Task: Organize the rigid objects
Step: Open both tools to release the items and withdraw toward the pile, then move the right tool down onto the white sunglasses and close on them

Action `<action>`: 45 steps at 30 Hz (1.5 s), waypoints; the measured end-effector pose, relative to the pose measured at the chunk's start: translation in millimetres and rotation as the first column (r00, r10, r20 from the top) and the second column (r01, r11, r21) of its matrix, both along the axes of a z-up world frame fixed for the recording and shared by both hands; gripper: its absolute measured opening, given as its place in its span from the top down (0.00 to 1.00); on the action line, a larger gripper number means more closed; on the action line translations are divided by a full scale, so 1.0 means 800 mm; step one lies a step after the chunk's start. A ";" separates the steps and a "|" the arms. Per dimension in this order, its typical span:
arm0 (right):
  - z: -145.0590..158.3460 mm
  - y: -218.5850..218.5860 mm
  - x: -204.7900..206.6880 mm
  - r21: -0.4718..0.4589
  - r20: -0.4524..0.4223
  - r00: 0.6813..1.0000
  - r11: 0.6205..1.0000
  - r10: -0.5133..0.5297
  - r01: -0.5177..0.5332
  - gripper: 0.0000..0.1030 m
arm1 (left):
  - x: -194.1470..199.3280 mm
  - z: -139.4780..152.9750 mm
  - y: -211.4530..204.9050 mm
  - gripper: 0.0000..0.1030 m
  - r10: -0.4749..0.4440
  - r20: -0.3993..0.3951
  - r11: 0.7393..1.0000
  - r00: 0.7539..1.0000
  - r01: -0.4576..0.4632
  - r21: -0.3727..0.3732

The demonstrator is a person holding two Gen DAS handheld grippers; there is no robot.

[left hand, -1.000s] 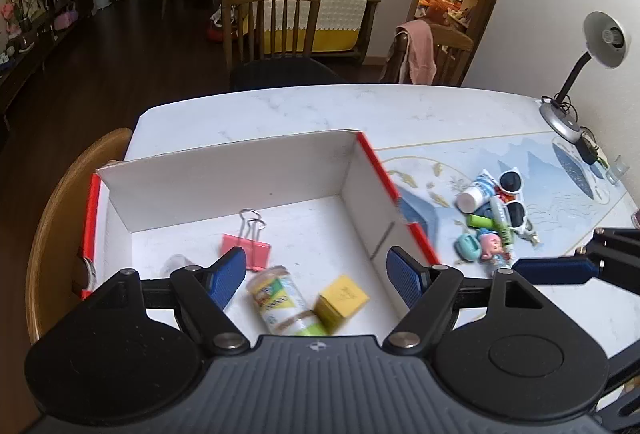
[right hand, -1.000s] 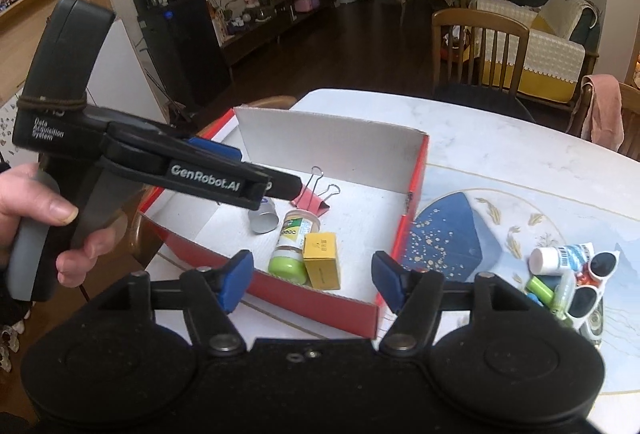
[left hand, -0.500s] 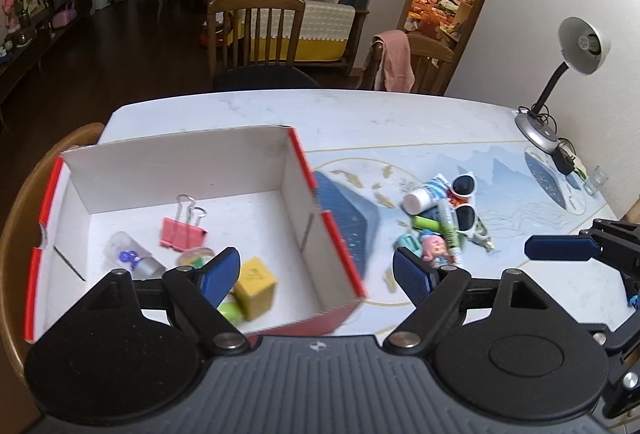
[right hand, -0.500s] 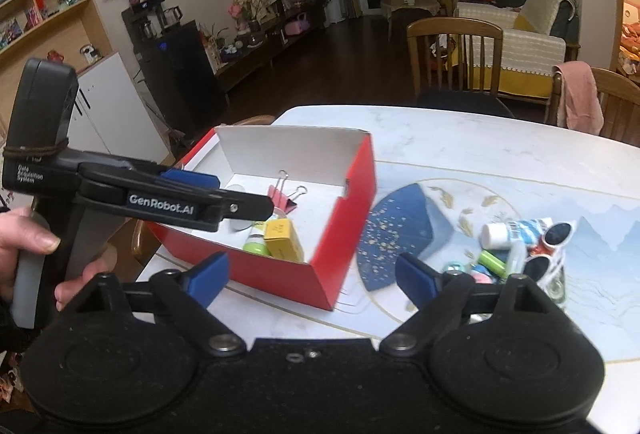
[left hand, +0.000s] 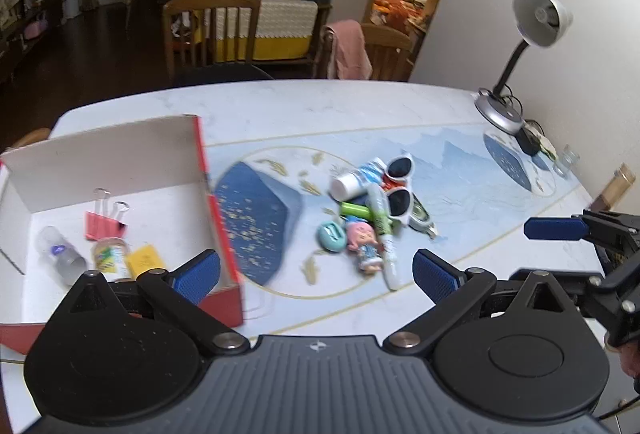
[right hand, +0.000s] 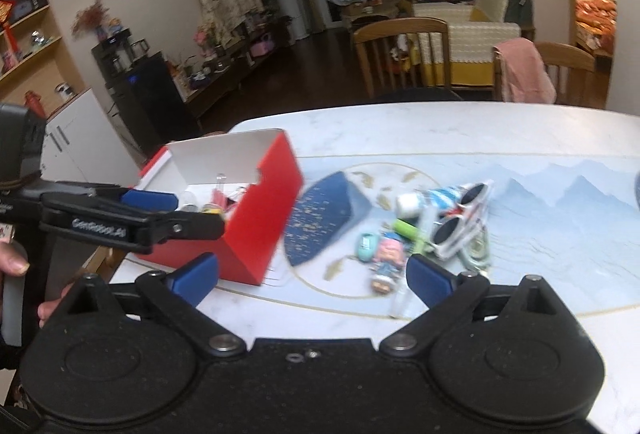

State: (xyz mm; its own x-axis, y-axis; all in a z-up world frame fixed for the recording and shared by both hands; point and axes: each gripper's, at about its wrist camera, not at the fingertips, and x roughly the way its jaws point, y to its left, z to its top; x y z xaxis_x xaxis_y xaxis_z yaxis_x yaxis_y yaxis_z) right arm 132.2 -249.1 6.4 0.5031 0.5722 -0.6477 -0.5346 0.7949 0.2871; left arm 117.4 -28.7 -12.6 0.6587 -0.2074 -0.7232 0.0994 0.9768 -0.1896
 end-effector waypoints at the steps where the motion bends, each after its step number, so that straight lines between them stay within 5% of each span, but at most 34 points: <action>1: -0.002 -0.008 0.002 0.000 -0.002 1.000 1.000 -0.010 0.010 0.03 | 0.001 -0.002 -0.006 0.00 -0.005 0.000 1.000 1.000 0.005 0.000; 16: -0.043 -0.095 0.038 -0.050 -0.022 0.990 0.989 -0.142 0.140 0.03 | 0.030 -0.056 -0.088 0.00 -0.044 -0.019 0.999 0.999 0.044 0.004; 20: -0.055 -0.106 0.052 -0.076 -0.029 0.988 0.986 -0.150 0.147 0.04 | 0.044 -0.074 -0.105 0.00 -0.028 -0.018 0.998 0.999 0.029 0.057; 45: -0.104 -0.064 0.193 -0.146 -0.068 0.979 0.973 -0.193 0.181 0.20 | 0.116 -0.165 -0.106 0.01 0.035 -0.069 0.996 0.997 -0.029 0.080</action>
